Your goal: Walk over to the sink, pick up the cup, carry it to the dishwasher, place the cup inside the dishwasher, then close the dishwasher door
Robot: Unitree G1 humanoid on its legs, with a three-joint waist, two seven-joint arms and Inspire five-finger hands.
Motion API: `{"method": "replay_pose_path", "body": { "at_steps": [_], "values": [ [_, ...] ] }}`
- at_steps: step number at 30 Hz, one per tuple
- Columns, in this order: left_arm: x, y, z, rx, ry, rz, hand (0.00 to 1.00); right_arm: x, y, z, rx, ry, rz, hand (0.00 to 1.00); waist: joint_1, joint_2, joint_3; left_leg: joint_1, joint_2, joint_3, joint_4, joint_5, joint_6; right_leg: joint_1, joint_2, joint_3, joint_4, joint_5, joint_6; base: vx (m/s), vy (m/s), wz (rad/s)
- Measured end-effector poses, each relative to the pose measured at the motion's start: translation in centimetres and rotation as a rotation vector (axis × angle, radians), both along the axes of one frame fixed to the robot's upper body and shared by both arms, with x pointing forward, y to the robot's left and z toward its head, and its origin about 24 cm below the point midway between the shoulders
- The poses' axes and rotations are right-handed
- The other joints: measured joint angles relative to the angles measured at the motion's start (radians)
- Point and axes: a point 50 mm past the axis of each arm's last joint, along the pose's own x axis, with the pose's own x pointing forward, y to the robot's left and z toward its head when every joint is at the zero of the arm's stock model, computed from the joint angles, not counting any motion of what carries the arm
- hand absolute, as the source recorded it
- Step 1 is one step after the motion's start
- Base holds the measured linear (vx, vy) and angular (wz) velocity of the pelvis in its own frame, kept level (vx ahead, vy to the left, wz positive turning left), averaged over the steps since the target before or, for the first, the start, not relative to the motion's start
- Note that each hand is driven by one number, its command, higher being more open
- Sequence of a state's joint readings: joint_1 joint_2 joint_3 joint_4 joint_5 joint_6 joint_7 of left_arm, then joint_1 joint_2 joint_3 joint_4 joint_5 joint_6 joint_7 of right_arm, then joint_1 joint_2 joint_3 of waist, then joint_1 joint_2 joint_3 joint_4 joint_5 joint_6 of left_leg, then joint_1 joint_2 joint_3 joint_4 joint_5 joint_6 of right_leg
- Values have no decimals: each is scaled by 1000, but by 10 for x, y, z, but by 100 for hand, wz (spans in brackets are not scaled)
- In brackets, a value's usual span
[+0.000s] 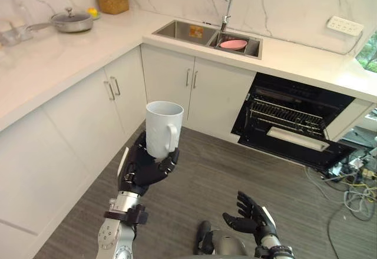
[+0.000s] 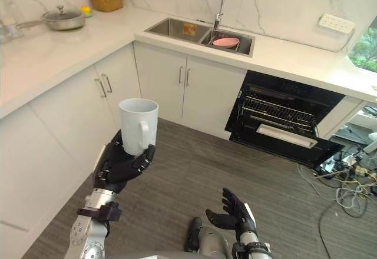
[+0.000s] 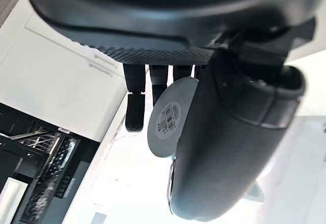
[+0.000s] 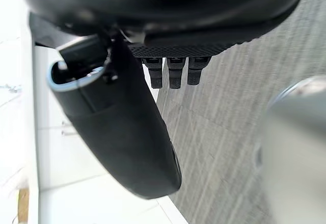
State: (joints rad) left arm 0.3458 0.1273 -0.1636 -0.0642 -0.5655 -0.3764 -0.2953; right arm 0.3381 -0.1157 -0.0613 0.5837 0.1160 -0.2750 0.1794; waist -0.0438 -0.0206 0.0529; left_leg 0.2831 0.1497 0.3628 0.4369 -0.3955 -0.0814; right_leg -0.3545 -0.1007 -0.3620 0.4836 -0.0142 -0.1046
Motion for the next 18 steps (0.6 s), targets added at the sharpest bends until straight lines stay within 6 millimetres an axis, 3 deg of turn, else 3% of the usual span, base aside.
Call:
{"method": "replay_pose_path", "body": {
  "at_steps": [1, 2, 3, 4, 6, 8, 9, 10, 11, 12, 13, 14, 15, 16, 18],
  "values": [
    [0, -6, 1, -23, -6, -9, 30, 5, -1, 8, -9, -42, 7, 90, 1, 26, 13, -27, 40, -10, 120, 18, 15, 12, 26, 0, 38, -55, -6, 676, -182, -40],
    [0, -12, 1, -41, -7, -13, 30, 10, -1, 16, -14, -89, 14, 90, 3, 45, 18, -83, 93, -31, 294, 93, 69, 39, 64, 9, 59, -106, -15, 531, -164, -45],
    [0, -13, 1, -40, -5, -15, 30, 13, 0, 20, -14, -111, 20, 90, 7, 49, 19, -115, 122, -44, 389, 171, 83, 61, 86, 22, 55, -125, -20, 511, -160, -80],
    [0, -15, 1, -27, -3, -19, 30, 21, 3, 29, -17, -164, 27, 90, 22, 50, 19, -202, 168, -91, 574, 281, 66, 131, 135, 55, 15, -156, -27, 510, -130, -79],
    [0, -20, 3, -22, -13, -40, 30, 29, 3, 39, -25, -217, 17, 90, 26, 45, 16, -312, 171, -128, 644, 202, 77, 191, 162, 85, -40, -178, -44, 500, -83, -64],
    [0, -21, 3, -27, -24, -43, 30, 39, 1, 51, -36, -281, 11, 90, 53, 30, 9, -459, 104, -139, 535, 97, 102, 267, 168, 163, -123, -184, -47, 490, -24, -78],
    [0, -21, 4, -32, -29, -37, 30, 41, 0, 53, -40, -290, 14, 90, 61, 27, 7, -485, 78, -144, 474, 84, 100, 284, 168, 190, -141, -186, -44, 485, 25, -100],
    [0, -20, 6, -32, -40, -27, 30, 45, -2, 55, -49, -302, 26, 90, 80, 22, 5, -524, 18, -180, 318, 78, 93, 311, 162, 234, -165, -196, -39, 586, 112, -104],
    [0, -18, 10, -36, -60, -11, 30, 51, -3, 57, -54, -313, 36, 90, 92, 24, 4, -555, -40, -232, 154, 90, 74, 339, 154, 281, -175, -217, -29, 595, 139, -98],
    [0, -17, 12, -39, -70, -2, 30, 53, -3, 58, -54, -319, 38, 90, 96, 25, 3, -569, -59, -252, 86, 106, 61, 352, 151, 299, -178, -230, -24, 609, 183, -91],
    [0, -15, 19, -46, -100, 12, 30, 58, -2, 59, -53, -331, 42, 90, 100, 26, 2, -588, -84, -273, -30, 163, 55, 374, 148, 333, -175, -256, -5, 424, 148, -89],
    [-2, -15, 25, -51, -127, 24, 30, 60, -1, 60, -51, -336, 44, 90, 109, 25, -9, -593, -97, -274, -75, 267, 64, 398, 147, 375, -162, -290, 23, 578, 233, -99],
    [-4, -15, 27, -54, -129, 31, 30, 59, 1, 59, -49, -334, 49, 90, 117, 28, -30, -583, -103, -275, -74, 320, 77, 404, 146, 403, -151, -312, 33, 662, 251, -93],
    [-5, -13, 28, -50, -128, 40, 30, 59, 8, 58, -30, -330, 55, 90, 112, -5, -65, -577, -120, -248, -29, 319, 90, 414, 116, 436, -118, -352, 58, 817, 285, -69],
    [0, -13, 29, -40, -122, 67, 30, 62, 17, 58, -3, -341, 65, 90, 101, -23, -58, -549, -119, -210, 55, 260, 112, 402, 91, 441, 16, -336, 98, 620, 192, -56]
  ]
}}
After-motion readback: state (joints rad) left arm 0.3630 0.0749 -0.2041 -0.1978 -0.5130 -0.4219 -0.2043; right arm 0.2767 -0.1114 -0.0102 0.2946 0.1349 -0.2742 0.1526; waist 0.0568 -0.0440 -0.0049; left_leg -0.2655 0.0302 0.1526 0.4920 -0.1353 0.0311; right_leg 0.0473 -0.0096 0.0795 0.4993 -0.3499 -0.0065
